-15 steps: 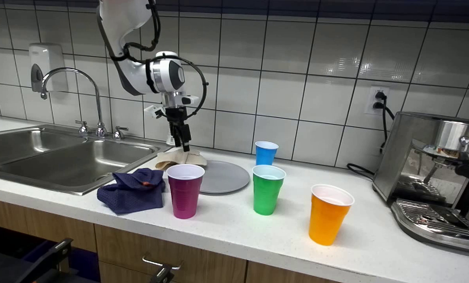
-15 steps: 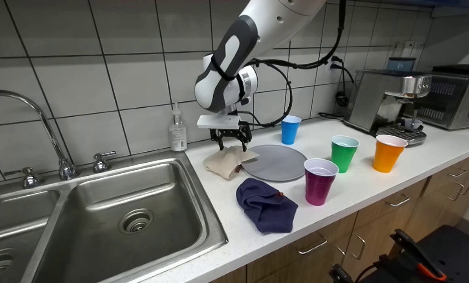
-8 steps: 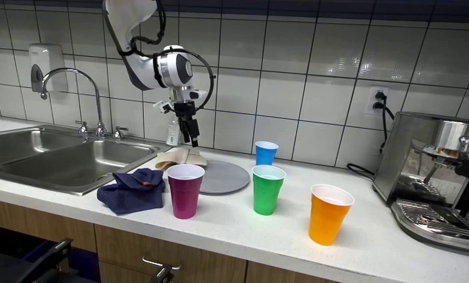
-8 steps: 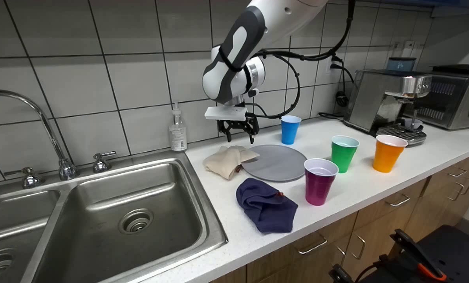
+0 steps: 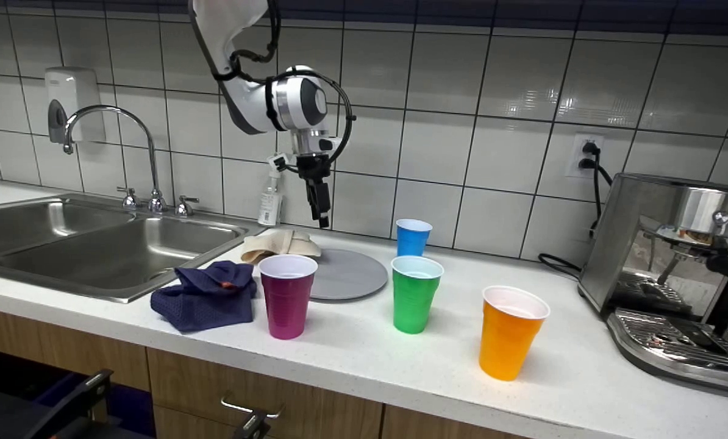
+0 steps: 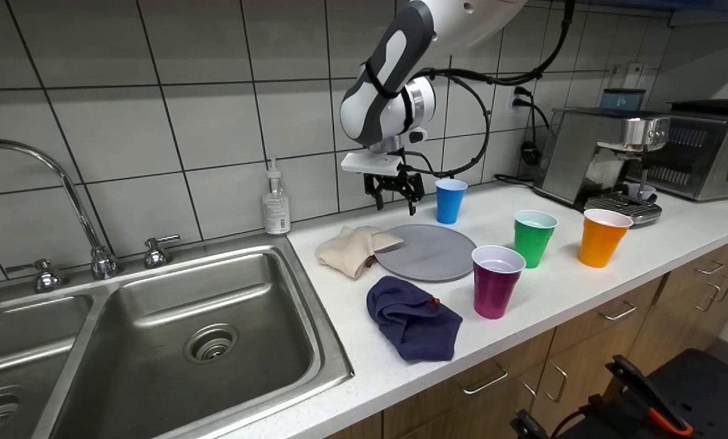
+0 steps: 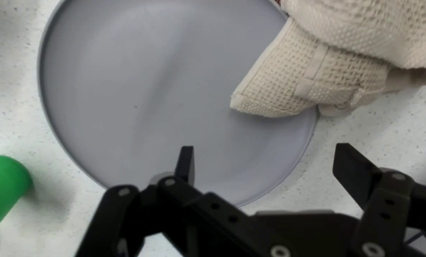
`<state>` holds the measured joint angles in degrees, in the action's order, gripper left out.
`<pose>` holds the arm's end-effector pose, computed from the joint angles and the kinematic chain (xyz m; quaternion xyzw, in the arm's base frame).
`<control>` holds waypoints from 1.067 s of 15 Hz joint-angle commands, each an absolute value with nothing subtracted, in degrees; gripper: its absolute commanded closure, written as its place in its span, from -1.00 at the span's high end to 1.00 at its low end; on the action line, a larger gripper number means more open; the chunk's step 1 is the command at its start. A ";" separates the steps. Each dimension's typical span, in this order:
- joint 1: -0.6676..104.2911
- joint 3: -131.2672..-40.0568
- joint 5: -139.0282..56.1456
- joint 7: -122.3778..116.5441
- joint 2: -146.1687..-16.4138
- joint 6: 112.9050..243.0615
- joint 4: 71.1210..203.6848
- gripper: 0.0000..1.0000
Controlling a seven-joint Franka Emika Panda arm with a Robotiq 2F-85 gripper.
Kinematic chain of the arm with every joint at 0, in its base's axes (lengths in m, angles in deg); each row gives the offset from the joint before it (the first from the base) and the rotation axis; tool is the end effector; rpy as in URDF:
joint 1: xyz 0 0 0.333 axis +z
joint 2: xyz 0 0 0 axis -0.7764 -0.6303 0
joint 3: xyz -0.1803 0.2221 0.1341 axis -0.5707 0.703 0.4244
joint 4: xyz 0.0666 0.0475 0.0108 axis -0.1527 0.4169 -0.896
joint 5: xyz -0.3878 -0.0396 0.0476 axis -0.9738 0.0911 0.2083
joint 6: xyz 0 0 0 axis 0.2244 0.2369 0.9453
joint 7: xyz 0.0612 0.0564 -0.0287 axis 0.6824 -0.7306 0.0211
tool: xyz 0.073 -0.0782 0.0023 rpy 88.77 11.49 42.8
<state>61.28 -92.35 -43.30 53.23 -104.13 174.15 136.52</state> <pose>0.6969 0.0119 0.2365 0.8813 -0.4639 0.0486 0.0759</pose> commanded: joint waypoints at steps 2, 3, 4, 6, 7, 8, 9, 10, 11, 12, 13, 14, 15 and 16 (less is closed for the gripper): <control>58.69 -92.49 -40.47 58.75 -101.58 172.08 137.55 1.00; 58.14 -92.59 -39.78 60.00 -101.54 172.24 137.54 1.00; 57.57 -92.58 -39.15 60.86 -101.57 172.34 137.47 1.00; 56.37 -92.51 -37.78 62.54 -101.85 172.08 136.90 1.00; 55.68 -92.48 -37.12 63.16 -101.77 172.18 137.00 1.00; 55.04 -92.50 -36.31 63.84 -101.45 171.94 137.04 1.00; 54.54 -92.61 -35.81 64.58 -101.56 171.96 136.81 1.00; 53.99 -92.62 -35.32 65.02 -101.56 171.87 136.59 1.00; 53.59 -92.74 -35.05 65.68 -101.54 172.02 136.45 1.00; 53.21 -92.88 -34.91 66.25 -101.48 172.03 136.23 1.00; 52.85 -92.94 -34.69 66.95 -101.28 172.06 136.28 1.00; 52.57 -93.09 -34.61 67.80 -101.23 172.06 136.15 1.00; 52.31 -93.26 -34.63 68.57 -101.14 172.16 136.11 1.00; 52.10 -93.51 -34.78 69.31 -101.13 172.13 135.99 1.00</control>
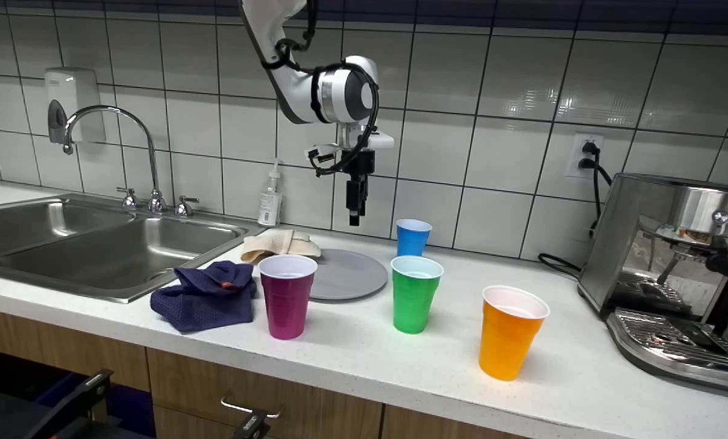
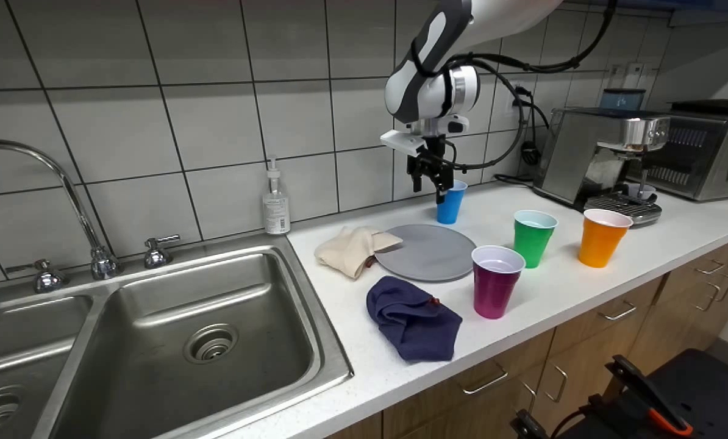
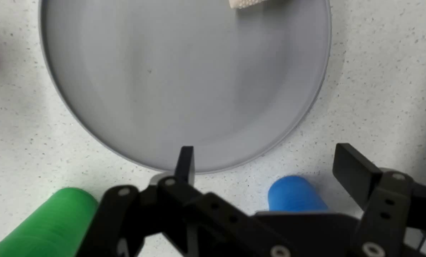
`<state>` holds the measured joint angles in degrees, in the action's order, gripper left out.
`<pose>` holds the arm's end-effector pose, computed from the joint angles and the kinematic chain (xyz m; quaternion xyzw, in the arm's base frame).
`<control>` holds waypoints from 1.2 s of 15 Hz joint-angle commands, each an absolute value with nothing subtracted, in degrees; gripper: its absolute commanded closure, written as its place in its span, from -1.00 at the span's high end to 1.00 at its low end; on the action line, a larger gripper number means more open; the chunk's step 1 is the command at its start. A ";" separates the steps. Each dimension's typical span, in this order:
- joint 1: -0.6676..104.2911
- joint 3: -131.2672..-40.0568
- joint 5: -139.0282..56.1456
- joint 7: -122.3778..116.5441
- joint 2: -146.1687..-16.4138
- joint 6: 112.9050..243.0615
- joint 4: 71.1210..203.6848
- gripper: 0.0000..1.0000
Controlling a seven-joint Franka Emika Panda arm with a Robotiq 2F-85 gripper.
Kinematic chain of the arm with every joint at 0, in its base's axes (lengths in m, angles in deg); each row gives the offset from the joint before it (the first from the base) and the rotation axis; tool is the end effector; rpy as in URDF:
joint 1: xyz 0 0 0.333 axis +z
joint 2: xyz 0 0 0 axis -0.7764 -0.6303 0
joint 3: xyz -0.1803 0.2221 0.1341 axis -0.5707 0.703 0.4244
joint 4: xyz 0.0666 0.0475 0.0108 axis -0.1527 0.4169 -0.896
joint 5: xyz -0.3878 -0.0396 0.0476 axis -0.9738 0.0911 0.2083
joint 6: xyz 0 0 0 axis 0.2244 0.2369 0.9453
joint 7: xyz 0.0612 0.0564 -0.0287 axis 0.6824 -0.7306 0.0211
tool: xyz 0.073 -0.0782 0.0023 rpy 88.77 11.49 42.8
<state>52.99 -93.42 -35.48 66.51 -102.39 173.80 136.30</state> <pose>0.6934 -0.0964 0.2595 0.7476 -0.6625 0.0390 0.0240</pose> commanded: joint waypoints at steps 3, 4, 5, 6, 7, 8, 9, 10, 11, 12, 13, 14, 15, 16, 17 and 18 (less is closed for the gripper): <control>51.50 -94.01 -34.99 71.47 -101.07 172.25 135.84 1.00; 51.36 -94.21 -35.11 72.00 -101.11 172.26 135.71 1.00; 51.23 -94.45 -35.22 72.63 -101.11 172.33 135.64 1.00; 51.05 -94.62 -35.29 73.18 -101.13 172.36 135.52 1.00; 50.90 -94.83 -35.36 73.75 -101.14 172.33 135.40 1.00; 50.75 -95.12 -35.45 74.23 -101.07 172.40 135.37 1.00; 50.59 -95.33 -35.49 74.82 -101.08 172.39 135.25 1.00; 50.41 -95.55 -35.56 75.41 -101.24 172.49 135.05 1.00; 50.17 -95.72 -35.53 75.85 -101.50 172.44 134.71 1.00; 49.91 -95.89 -35.52 76.23 -101.76 172.36 134.40 1.00; 49.57 -95.96 -35.46 76.61 -101.94 172.26 134.17 1.00; 49.26 -96.02 -35.43 77.05 -102.35 172.24 133.74 1.00; 48.95 -96.02 -35.39 77.35 -102.62 172.18 133.42 1.00; 48.70 -96.07 -35.43 77.60 -103.06 172.23 133.01 1.00; 48.43 -96.06 -35.40 77.82 -103.49 171.95 132.42 1.00; 48.17 -96.06 -35.44 77.88 -104.13 171.68 131.73 1.00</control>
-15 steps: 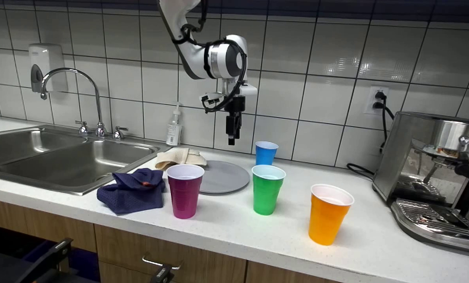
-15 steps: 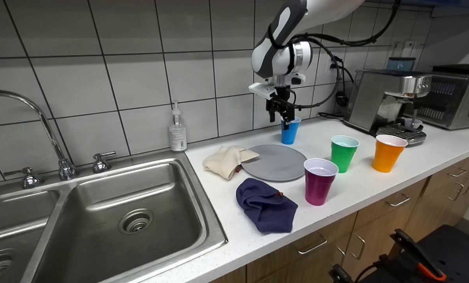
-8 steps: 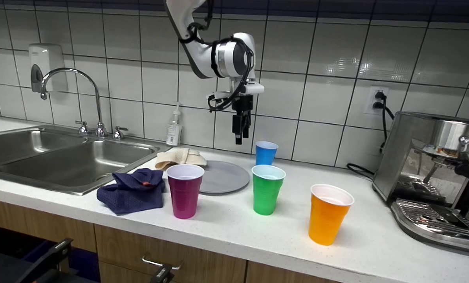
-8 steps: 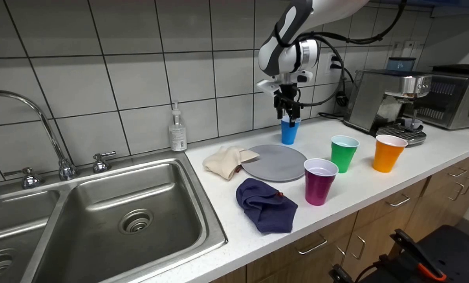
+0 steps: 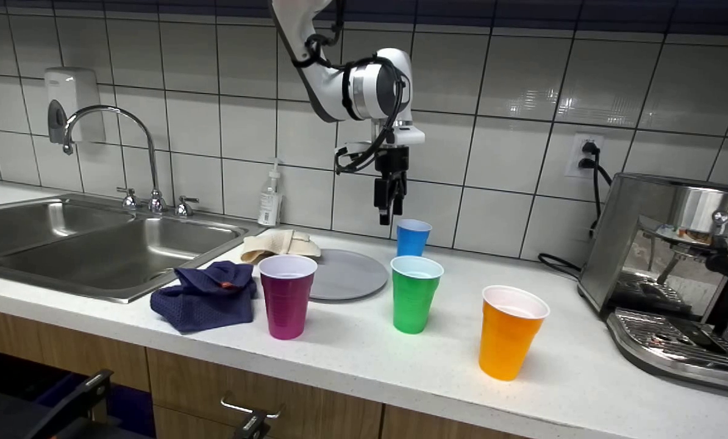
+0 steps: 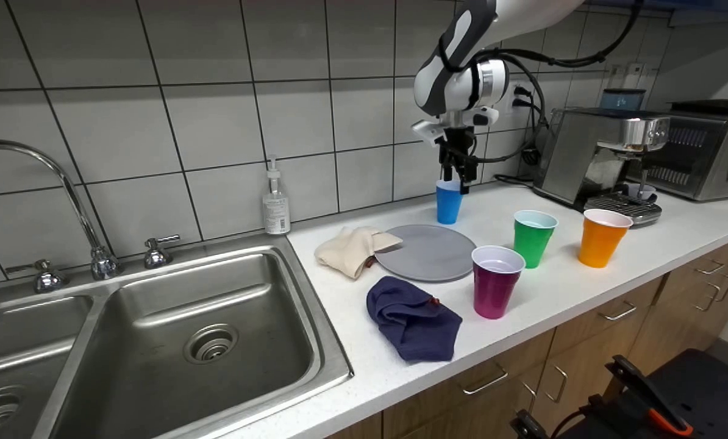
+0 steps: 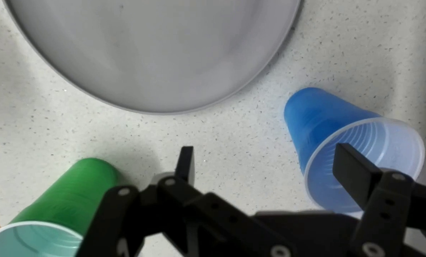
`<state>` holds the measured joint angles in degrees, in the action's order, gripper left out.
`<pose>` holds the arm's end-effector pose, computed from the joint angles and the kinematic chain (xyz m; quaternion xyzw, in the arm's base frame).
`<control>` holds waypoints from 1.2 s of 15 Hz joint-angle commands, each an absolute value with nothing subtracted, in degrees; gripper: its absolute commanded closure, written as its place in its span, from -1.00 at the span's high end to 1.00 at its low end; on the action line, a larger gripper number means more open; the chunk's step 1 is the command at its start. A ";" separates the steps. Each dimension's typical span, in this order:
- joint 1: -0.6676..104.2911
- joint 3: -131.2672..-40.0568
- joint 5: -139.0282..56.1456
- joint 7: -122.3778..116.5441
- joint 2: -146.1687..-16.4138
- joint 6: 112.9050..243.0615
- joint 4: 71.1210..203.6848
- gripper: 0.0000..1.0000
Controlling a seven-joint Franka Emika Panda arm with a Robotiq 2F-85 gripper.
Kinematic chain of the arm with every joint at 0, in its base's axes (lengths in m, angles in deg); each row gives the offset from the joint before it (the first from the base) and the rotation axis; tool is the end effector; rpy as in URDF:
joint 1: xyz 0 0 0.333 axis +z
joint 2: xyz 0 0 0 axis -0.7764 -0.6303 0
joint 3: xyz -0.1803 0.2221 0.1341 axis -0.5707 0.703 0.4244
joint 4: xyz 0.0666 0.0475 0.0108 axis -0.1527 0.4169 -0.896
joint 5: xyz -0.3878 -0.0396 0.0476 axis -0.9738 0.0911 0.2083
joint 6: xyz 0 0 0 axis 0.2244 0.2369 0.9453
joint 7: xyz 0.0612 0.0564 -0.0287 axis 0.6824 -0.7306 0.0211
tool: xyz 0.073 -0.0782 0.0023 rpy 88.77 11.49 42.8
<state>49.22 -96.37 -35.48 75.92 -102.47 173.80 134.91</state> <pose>0.6858 -0.1718 0.2735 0.6517 -0.7556 0.0603 0.0270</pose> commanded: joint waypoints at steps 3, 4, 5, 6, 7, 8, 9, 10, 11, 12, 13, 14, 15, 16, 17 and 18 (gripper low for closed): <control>48.19 -95.79 -36.04 76.47 -103.32 173.51 133.96 1.00; 48.18 -95.81 -36.04 76.48 -103.57 173.47 133.75 1.00; 48.18 -95.81 -36.04 76.49 -103.77 173.44 133.55 1.00; 48.18 -95.81 -36.04 76.51 -103.92 173.42 133.38 1.00; 48.18 -95.81 -36.04 76.52 -103.99 173.40 133.31 1.00; 48.18 -95.81 -36.04 76.52 -104.01 173.38 133.26 1.00; 48.18 -95.81 -36.04 76.53 -104.01 173.36 133.22 1.00; 48.18 -95.81 -36.04 76.53 -104.01 173.34 133.18 1.00; 48.18 -95.81 -36.05 76.53 -104.01 173.32 133.15 1.00; 48.18 -95.81 -36.05 76.54 -104.01 173.31 133.14 1.00; 48.18 -95.81 -36.05 76.54 -104.01 173.30 133.14 1.00; 48.18 -95.81 -36.05 76.54 -104.01 173.29 133.14 1.00; 48.06 -95.74 -35.88 76.59 -104.29 173.18 132.78 1.00; 47.91 -95.71 -35.61 76.85 -104.72 172.83 132.22 1.00; 47.65 -95.64 -35.31 76.93 -105.17 172.40 131.47 1.00; 47.43 -95.52 -34.96 76.99 -105.51 172.15 130.94 1.00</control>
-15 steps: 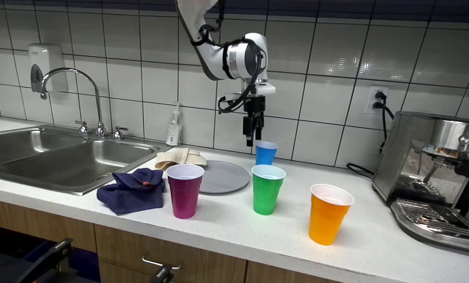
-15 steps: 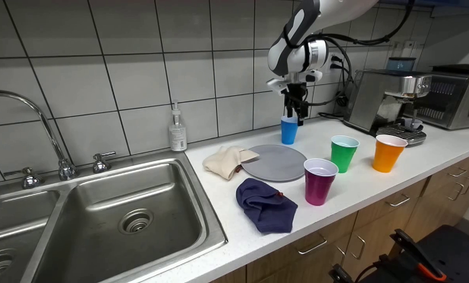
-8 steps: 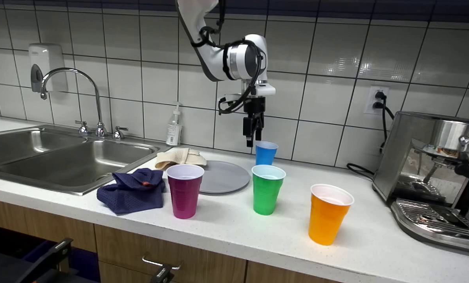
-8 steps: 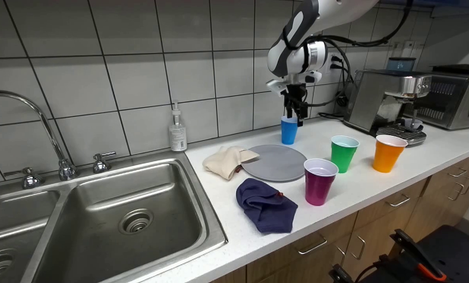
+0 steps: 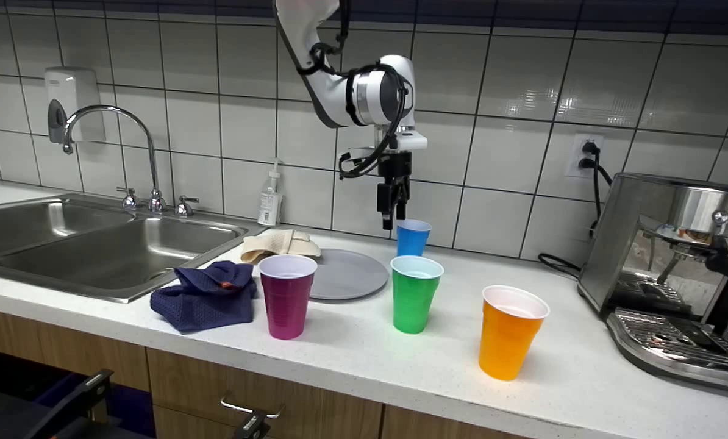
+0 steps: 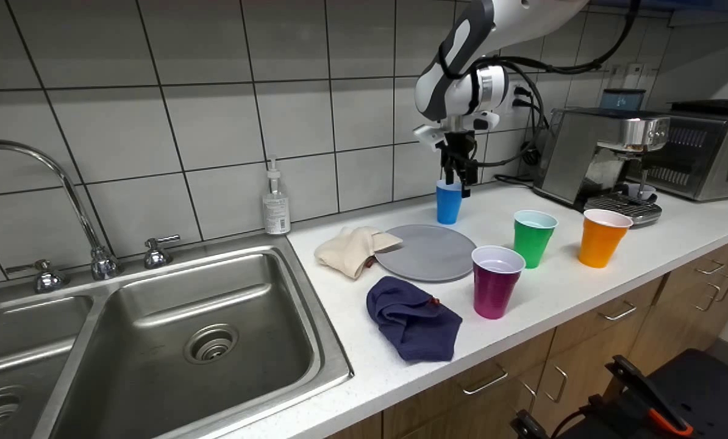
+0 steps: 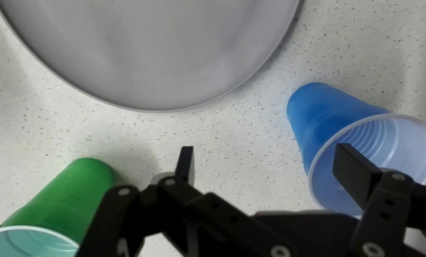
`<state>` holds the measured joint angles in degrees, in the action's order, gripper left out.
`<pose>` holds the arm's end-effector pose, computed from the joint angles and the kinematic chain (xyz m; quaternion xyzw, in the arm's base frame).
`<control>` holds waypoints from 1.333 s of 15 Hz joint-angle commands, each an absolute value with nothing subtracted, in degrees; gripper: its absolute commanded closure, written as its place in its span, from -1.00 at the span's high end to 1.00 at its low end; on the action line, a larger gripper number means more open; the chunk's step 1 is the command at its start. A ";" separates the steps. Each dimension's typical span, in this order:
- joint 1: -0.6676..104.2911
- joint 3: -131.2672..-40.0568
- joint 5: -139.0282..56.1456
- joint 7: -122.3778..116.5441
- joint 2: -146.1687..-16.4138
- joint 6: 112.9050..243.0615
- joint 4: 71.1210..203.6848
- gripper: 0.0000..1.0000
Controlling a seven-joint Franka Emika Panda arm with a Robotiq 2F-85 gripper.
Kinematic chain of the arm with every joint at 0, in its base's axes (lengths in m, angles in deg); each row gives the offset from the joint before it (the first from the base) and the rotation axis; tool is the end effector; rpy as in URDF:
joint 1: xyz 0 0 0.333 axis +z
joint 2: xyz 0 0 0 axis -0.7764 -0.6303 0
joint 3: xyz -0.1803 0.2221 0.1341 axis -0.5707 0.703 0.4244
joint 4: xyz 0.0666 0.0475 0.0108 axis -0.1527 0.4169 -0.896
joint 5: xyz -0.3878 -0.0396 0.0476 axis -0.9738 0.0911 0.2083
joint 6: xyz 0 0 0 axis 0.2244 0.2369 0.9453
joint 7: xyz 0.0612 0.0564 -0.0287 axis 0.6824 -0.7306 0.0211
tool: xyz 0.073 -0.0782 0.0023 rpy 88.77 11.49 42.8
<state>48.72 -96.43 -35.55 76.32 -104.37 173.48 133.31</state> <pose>0.6890 -0.1780 0.2626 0.6474 -0.7592 0.0585 0.0333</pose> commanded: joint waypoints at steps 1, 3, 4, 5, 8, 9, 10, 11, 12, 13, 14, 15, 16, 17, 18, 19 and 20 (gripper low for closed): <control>47.20 -95.46 -34.62 77.15 -105.90 172.08 130.38 1.00; 46.73 -95.40 -34.21 77.22 -106.59 171.78 129.35 1.00; 46.52 -95.39 -34.02 77.28 -106.92 171.73 128.86 1.00; 46.26 -95.35 -33.78 77.34 -107.38 171.73 128.22 1.00; 45.77 -95.34 -33.35 77.66 -108.72 171.58 126.52 1.00; 45.76 -95.44 -33.25 77.99 -109.24 171.57 125.92 1.00; 45.66 -95.41 -33.08 78.11 -109.65 171.49 125.44 1.00; 45.59 -95.41 -32.97 78.35 -110.16 171.45 124.85 1.00; 45.55 -95.47 -32.99 78.65 -110.76 171.30 124.20 1.00; 45.55 -95.54 -33.04 79.07 -111.27 171.28 123.70 1.00; 45.51 -95.53 -33.06 79.26 -111.67 171.19 123.26 1.00; 45.45 -95.58 -33.08 79.55 -112.16 171.20 122.76 1.00; 45.43 -95.64 -32.99 80.10 -112.67 171.11 122.24 1.00; 45.35 -95.63 -32.96 80.29 -112.99 170.98 121.87 1.00; 45.28 -95.61 -32.98 80.64 -113.33 170.83 121.42 1.00; 45.17 -95.58 -32.99 80.85 -113.61 170.68 121.05 1.00; 45.19 -95.63 -33.08 81.14 -113.81 170.59 120.84 1.00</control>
